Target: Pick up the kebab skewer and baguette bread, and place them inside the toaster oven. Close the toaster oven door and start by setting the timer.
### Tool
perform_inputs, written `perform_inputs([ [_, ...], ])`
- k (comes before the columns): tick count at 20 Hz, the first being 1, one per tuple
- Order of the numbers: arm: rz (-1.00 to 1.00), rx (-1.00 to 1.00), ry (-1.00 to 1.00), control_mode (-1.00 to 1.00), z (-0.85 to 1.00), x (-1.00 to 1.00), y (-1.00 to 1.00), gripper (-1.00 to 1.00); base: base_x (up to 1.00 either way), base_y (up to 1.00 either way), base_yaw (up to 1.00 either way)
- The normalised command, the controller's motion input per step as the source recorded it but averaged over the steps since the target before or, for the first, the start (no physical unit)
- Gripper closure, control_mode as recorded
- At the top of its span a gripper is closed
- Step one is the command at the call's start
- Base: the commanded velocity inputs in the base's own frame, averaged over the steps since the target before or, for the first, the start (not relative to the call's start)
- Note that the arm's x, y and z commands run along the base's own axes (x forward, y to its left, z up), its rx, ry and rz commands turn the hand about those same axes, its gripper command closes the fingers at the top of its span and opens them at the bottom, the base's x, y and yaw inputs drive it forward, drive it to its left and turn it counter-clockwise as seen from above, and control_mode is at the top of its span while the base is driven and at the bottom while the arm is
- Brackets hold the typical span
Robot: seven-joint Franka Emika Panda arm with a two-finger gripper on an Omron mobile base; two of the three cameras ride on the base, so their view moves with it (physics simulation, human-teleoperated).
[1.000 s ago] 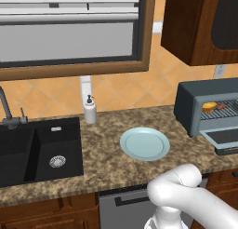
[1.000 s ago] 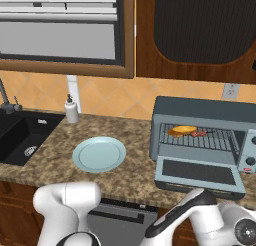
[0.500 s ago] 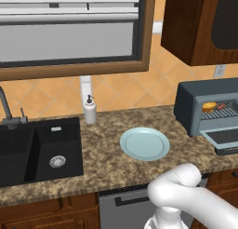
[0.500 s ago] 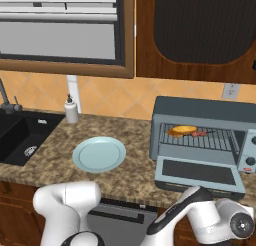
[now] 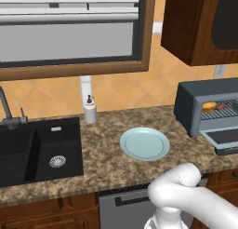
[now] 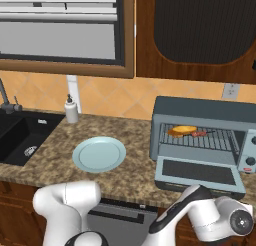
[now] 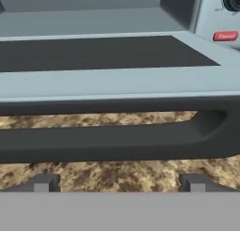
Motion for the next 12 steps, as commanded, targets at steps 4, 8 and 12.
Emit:
perform_inputs([
  [4, 0.00, 0.00, 0.00, -1.00, -0.01, 0.11, 0.00, -1.00, 0.00, 0.00, 0.00],
  [8, 0.00, 0.00, 0.00, -1.00, 0.00, 0.09, 0.00, -1.00, 0.00, 0.00, 0.00],
  [12, 0.00, 0.00, 0.00, -1.00, 0.00, 0.02, 0.00, -1.00, 0.00, 0.00, 0.00],
])
